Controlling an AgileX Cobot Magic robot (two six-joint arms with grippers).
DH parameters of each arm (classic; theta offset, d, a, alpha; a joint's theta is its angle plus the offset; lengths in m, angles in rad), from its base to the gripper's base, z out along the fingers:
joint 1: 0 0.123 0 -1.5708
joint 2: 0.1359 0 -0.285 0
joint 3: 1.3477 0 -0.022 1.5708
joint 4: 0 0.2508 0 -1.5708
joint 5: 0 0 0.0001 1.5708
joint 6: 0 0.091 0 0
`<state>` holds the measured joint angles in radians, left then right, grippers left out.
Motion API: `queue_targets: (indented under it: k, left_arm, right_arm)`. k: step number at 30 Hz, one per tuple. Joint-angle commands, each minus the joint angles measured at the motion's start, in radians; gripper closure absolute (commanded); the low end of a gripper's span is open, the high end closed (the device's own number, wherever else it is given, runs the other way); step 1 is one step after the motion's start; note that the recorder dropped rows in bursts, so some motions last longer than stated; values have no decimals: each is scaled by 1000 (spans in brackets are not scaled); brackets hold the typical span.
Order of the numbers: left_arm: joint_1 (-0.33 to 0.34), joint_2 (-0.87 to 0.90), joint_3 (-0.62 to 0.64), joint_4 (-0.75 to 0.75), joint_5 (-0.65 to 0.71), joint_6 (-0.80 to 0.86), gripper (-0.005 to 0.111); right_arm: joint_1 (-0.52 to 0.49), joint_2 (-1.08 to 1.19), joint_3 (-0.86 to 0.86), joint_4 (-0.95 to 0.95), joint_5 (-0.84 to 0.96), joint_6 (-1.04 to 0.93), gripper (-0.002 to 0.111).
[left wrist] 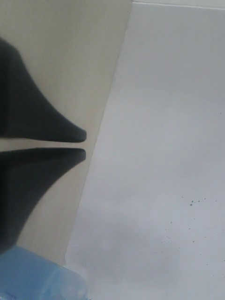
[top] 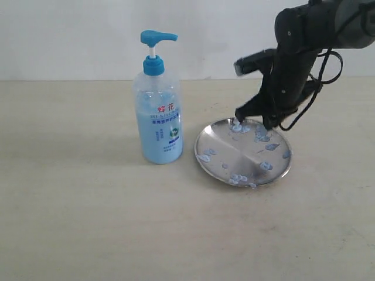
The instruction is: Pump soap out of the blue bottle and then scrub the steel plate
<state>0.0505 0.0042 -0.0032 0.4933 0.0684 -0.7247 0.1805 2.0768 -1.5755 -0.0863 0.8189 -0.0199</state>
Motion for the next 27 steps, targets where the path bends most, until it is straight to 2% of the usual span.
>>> queue_targets:
  k: [1,3,5,7,9,11,12,13,15,17,19,21,23,25,26,27]
  left_arm:
    - [-3,-4,3,1,-13,-8,102]
    - [-3,-4,3,1,-13,-8,102]
    - [-3,-4,3,1,-13,-8,102]
    - [-3,-4,3,1,-13,-8,102]
    - [-3,-4,3,1,-13,-8,102]
    - [-3,-4,3,1,-13,-8,102]
    - [-3,-4,3,1,-13,-8,102]
    - [-3,-4,3,1,-13,-8,102]
    - [-3,-4,3,1,-13,-8,102]
    - [-3,-4,3,1,-13,-8,102]
    - [-3,-4,3,1,-15,-8,102]
    - [-3,-4,3,1,-15,-8,102]
    - [-3,-4,3,1,-15,-8,102]
    - [-3,-4,3,1,-15,-8,102]
    - [-3,-4,3,1,-17,-8,102]
    - [-3,-4,3,1,-19,-8,102]
  right_arm:
    - [29,-15,-3,183,-9,-122,109]
    - [39,-17,-3,142,255,-421,109]
    - [30,-15,-3,53,393,-463,109]
    - [20,-15,-3,-105,302,-447,109]
    - [16,-12,-3,-186,32,-236,109]
    - [16,-13,-3,-121,-196,54,109]
    - [25,-13,-3,-42,-219,156,109]
    - [35,-13,-3,15,-186,160,109]
    - [58,-13,-3,72,-1,-46,109]
    - [66,-6,-3,50,192,-384,109]
    - [59,-4,-1,-9,262,-440,109]
    - [50,1,-1,-156,145,-363,109]
    - [50,5,-3,-256,-62,-133,109]
    - [55,6,-5,-188,-253,207,109]
    - [62,6,-5,-101,-268,314,109]
    - [74,4,-5,-21,-234,308,109]
